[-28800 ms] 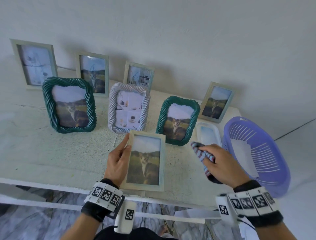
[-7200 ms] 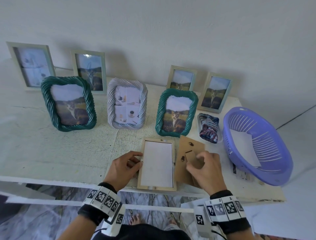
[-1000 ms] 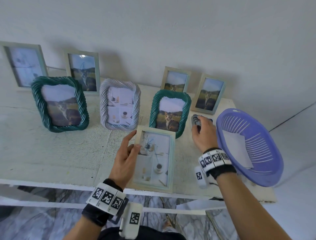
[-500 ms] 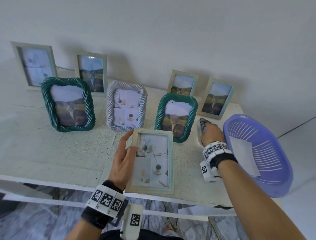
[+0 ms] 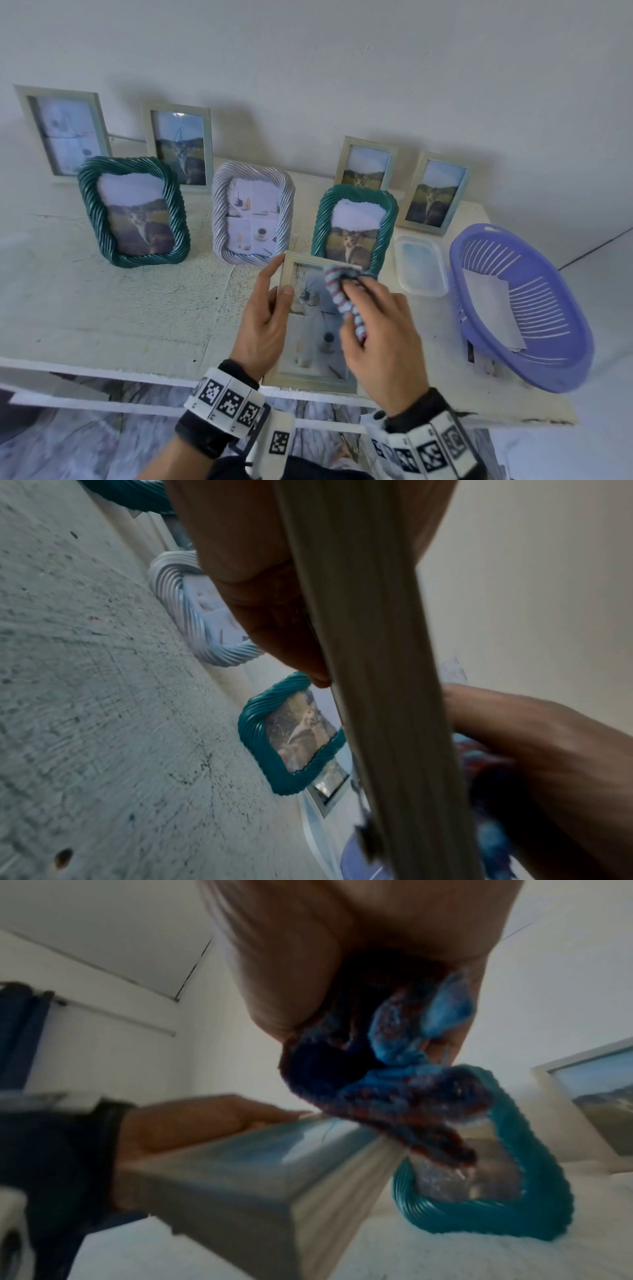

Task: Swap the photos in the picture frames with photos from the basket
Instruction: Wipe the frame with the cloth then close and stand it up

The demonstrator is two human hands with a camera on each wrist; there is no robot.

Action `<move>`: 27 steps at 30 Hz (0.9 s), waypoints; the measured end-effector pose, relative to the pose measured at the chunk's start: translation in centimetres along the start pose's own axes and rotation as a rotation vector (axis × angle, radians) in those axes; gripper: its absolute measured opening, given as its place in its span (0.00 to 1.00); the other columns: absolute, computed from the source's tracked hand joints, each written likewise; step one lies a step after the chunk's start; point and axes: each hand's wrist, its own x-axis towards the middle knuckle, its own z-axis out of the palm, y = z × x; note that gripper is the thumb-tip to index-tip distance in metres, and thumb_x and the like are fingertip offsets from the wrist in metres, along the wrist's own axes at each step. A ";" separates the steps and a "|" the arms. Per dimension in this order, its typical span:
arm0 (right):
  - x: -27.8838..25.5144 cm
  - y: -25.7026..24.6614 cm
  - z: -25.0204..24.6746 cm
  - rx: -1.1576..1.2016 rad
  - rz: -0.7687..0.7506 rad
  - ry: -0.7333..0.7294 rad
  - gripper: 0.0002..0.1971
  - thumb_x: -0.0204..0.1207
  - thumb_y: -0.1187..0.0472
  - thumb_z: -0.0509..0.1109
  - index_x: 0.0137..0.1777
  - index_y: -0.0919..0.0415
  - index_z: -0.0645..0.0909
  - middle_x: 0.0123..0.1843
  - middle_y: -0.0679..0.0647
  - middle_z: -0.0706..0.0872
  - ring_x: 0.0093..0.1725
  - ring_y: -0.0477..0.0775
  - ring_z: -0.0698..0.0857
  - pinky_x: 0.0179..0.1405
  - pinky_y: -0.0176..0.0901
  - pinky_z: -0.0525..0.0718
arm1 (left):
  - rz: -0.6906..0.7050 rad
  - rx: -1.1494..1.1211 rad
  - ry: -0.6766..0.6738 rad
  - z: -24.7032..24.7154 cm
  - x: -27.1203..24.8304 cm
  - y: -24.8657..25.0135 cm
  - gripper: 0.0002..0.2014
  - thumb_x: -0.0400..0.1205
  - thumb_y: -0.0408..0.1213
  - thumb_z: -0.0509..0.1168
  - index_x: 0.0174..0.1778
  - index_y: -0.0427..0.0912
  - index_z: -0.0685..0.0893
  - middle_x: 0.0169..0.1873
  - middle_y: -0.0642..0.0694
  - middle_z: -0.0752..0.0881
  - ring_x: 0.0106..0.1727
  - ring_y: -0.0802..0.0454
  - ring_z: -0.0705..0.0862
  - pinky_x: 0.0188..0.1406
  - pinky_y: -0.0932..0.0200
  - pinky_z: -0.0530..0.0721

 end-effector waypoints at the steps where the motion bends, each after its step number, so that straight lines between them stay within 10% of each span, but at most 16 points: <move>1: 0.1 -0.6 0.7 -0.052 0.009 -0.032 0.23 0.72 0.56 0.71 0.68 0.55 0.79 0.68 0.50 0.79 0.54 0.54 0.77 0.42 0.38 0.84 | 0.009 0.014 0.003 0.2 -0.1 0.0 0.22 0.89 0.42 0.55 0.80 0.53 0.66 0.26 0.33 0.69 0.25 0.43 0.65 0.25 0.46 0.68; 8: 0.5 -2.1 2.2 -0.070 -0.032 -0.154 0.30 0.64 0.70 0.76 0.69 0.58 0.79 0.67 0.54 0.75 0.50 0.58 0.76 0.46 0.45 0.85 | 0.014 -0.036 0.004 0.1 -0.1 0.1 0.21 0.87 0.44 0.54 0.78 0.53 0.69 0.44 0.35 0.88 0.44 0.40 0.87 0.49 0.36 0.86; 11: -0.6 -2.6 1.7 -0.074 -0.162 -0.241 0.27 0.66 0.70 0.73 0.67 0.55 0.80 0.66 0.52 0.75 0.50 0.56 0.74 0.41 0.40 0.86 | -0.041 -0.111 0.031 -0.1 0.0 -0.2 0.21 0.86 0.48 0.56 0.77 0.55 0.72 0.43 0.21 0.83 0.40 0.37 0.83 0.46 0.25 0.82; 15: 1.5 -1.6 1.3 -0.193 -0.073 -0.210 0.28 0.63 0.70 0.76 0.64 0.57 0.81 0.59 0.53 0.75 0.48 0.57 0.76 0.30 0.40 0.86 | 0.006 -0.019 0.056 -0.2 0.0 -0.4 0.19 0.89 0.43 0.55 0.77 0.54 0.71 0.26 0.29 0.76 0.24 0.45 0.70 0.24 0.48 0.73; 19: 2.2 -2.8 1.6 -0.163 -0.130 -0.225 0.26 0.68 0.68 0.71 0.68 0.59 0.79 0.61 0.54 0.73 0.53 0.58 0.74 0.37 0.44 0.88 | 0.046 -0.026 0.050 -0.7 0.4 0.2 0.19 0.89 0.31 0.55 0.76 0.47 0.72 0.30 0.51 0.84 0.30 0.62 0.81 0.33 0.65 0.80; 23: 0.6 -2.6 0.9 -0.115 -0.284 -0.334 0.24 0.70 0.66 0.71 0.67 0.54 0.80 0.62 0.52 0.73 0.53 0.57 0.75 0.35 0.43 0.88 | 0.012 -0.058 0.029 -1.9 0.3 0.3 0.20 0.88 0.43 0.56 0.77 0.54 0.72 0.30 0.32 0.83 0.33 0.32 0.81 0.34 0.40 0.86; 27: 2.5 -1.2 1.0 -0.199 -0.172 -0.261 0.27 0.67 0.69 0.73 0.69 0.57 0.80 0.59 0.53 0.74 0.51 0.58 0.75 0.29 0.45 0.87 | 0.038 0.010 0.078 -1.3 -0.1 -0.1 0.20 0.89 0.33 0.56 0.78 0.47 0.71 0.20 0.52 0.70 0.22 0.60 0.64 0.23 0.67 0.66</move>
